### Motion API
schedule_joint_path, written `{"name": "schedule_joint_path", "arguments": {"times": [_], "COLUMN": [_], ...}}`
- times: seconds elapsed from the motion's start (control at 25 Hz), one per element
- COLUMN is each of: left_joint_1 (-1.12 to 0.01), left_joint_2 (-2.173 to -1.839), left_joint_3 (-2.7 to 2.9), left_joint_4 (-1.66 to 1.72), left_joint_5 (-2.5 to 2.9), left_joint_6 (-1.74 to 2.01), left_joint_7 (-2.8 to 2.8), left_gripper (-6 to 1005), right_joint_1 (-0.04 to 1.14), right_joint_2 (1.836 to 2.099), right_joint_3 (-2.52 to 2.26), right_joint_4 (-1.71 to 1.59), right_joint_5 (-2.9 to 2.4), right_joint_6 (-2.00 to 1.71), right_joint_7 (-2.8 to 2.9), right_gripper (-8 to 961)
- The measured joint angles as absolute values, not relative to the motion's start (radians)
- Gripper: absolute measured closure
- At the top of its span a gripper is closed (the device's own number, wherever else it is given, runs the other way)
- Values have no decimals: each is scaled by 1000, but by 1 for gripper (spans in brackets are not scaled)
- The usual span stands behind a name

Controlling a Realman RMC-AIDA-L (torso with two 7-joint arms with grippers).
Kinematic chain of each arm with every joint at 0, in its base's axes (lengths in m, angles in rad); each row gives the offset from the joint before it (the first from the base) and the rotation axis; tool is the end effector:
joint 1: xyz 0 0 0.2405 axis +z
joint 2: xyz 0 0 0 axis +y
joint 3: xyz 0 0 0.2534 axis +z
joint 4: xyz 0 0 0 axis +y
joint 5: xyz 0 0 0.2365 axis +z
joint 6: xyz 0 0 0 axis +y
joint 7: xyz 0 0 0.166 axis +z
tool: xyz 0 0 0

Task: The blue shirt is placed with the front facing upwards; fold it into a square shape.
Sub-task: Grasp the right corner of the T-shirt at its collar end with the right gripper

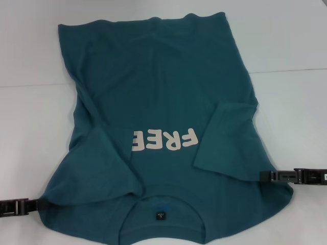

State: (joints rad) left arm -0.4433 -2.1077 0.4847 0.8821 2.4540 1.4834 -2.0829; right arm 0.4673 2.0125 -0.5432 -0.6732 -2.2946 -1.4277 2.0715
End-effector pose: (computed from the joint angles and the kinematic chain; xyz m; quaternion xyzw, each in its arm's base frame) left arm -0.3582 0.3309 0.0224 -0.7963 -0.5649 -0.1079 0.1877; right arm 0.3589 0.3438 0.0184 -0.7837 0.5781 0.1556 0.1657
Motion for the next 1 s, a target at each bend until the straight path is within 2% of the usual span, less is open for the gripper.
{"name": "schedule_joint_path", "arguments": {"times": [0.44,1.0], "left_joint_1": [-445,-451], "left_joint_2": [-2108,-2108], "left_joint_3": [485,485], "left_joint_4": [882,880], "left_joint_5": [2454,2454], "left_joint_6": [1483,1483], "left_joint_7": [-2083,-2082], "left_gripper": [977,976], "right_joint_1": [450,463], "right_joint_2": [1990,1989], "right_joint_3": [-551,-557], "right_joint_4": [-674,-671], "right_joint_5": [-2296,-2325], "right_joint_6": [-1472,-1495], "right_joint_7": [2104,2120], "right_gripper": [9,14]}}
